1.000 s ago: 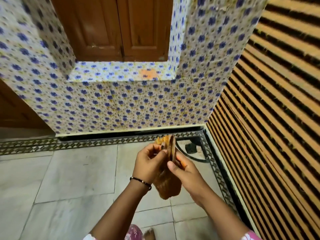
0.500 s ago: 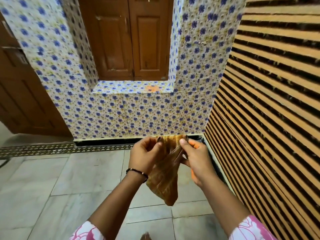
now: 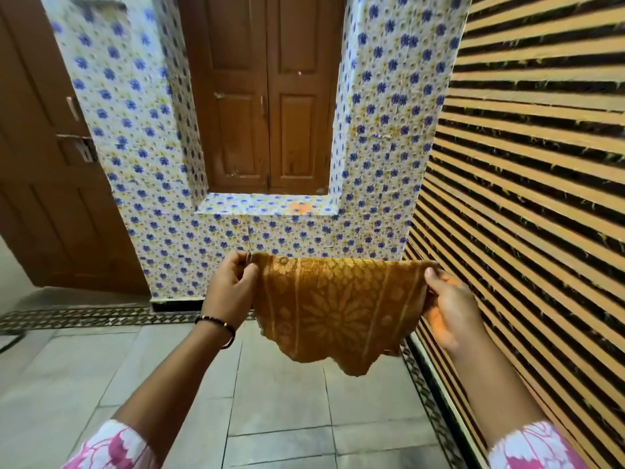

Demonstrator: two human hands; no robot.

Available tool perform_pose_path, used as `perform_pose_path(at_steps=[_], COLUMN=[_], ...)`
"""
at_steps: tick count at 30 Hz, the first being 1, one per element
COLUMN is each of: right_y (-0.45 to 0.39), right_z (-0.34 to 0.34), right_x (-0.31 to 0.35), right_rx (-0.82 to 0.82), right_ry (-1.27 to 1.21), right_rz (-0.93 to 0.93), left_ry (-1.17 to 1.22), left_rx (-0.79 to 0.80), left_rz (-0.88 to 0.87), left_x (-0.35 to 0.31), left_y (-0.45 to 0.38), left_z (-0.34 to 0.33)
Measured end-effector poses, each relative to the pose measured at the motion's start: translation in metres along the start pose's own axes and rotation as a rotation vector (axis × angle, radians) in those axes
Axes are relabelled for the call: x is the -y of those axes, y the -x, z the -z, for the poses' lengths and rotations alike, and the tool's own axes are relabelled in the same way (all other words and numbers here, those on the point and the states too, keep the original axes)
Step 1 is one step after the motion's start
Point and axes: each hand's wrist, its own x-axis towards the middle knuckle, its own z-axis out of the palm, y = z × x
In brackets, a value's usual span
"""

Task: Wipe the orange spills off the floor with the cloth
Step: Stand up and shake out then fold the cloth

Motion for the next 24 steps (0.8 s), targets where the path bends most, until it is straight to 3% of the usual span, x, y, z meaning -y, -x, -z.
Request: perform_pose_path(at_steps=[8,13,18,24], right_y=[0.012,0.018,0.030,0.053], right_z=[-0.026,-0.043,-0.083,-0.125], right_x=[-0.004,-0.002,0.008,0.009], right_rx=[0.019,-0.046,0.070,0.259], right_ry=[0.064,-0.053,-0.122,0.039], right_rz=[0.043,-0.077,-0.093,0.080], left_ry=[-0.055,0.130,0.479,0.546], left_rx=[0.019,-0.055,0.080,0.215], left_rz=[-0.098,0.073,0.218,0.154], left_x=[-0.007,-0.012,-0.034,-0.065], left_y=[0.004,0.004,0.009,0.010], left_z=[0.039,0.037,0.012,-0.009])
